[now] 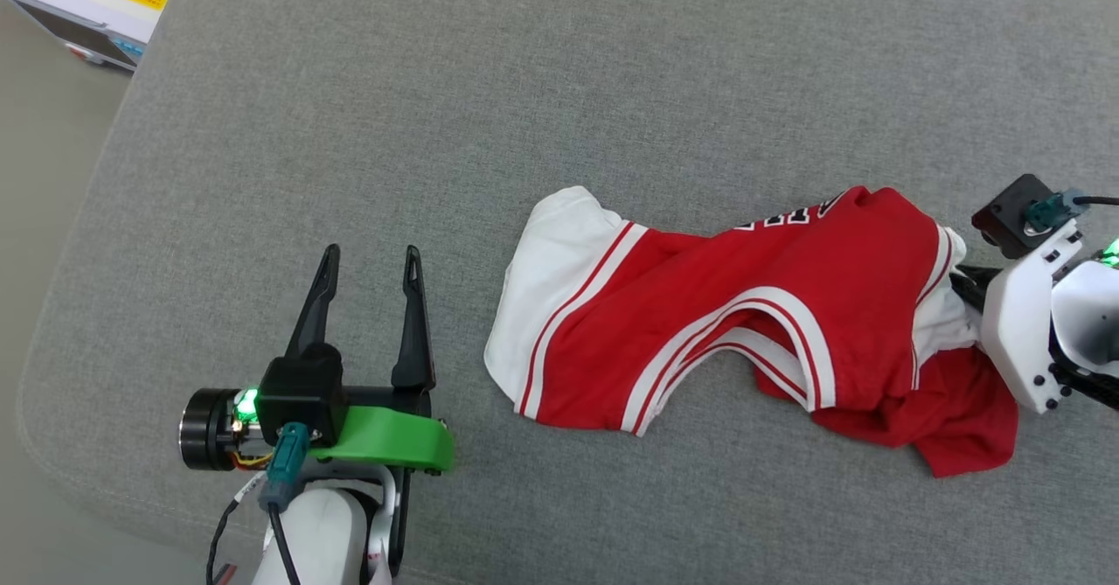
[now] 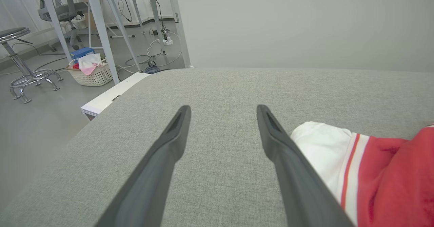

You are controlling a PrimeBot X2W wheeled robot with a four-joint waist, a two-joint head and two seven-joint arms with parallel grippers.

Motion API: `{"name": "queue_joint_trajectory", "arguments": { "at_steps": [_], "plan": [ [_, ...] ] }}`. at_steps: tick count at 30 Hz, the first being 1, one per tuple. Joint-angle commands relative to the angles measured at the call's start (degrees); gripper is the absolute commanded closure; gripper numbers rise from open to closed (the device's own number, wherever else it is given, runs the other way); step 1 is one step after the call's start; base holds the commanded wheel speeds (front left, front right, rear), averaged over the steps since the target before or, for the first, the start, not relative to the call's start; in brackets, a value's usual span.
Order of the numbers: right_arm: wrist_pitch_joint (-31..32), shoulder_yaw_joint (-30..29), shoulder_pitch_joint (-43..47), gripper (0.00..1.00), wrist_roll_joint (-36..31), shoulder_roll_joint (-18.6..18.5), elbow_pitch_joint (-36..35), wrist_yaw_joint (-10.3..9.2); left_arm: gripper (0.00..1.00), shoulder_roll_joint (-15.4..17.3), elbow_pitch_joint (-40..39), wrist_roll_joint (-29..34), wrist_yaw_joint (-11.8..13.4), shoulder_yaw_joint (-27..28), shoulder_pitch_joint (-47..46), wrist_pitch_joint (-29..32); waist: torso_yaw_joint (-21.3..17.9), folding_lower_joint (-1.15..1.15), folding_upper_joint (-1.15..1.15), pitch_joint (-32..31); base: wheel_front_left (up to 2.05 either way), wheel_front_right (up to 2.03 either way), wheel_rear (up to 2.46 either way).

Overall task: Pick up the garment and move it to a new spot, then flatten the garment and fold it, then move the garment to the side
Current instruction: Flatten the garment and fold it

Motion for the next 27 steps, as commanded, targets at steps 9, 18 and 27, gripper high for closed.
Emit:
{"name": "queue_joint_trajectory", "arguments": {
  "at_steps": [9,18,27],
  "plan": [
    [-12.60,-1.27,-2.57,1.00,0.50,-0.16,1.42,-0.12,0.00,-0.36,0.97,1.63,-0.91,2.03,2.74,-0.34,-4.81,-0.01,0.00,-8.52,0.00,0.00,0.00],
    [-16.65,-7.09,10.74,1.00,4.95,-5.50,-1.75,-0.12,0.00,-0.43,1.38,1.88,-1.36,3.56,8.12,-0.34,-8.70,-0.01,0.00,-14.27,0.00,0.00,0.00],
    [-17.53,-15.59,29.55,1.00,11.79,-6.26,3.33,-0.12,0.00,-0.51,1.62,2.19,-1.96,4.58,10.48,-0.34,-11.63,-0.01,0.00,-16.11,0.00,0.00,0.00]
  ]
}}
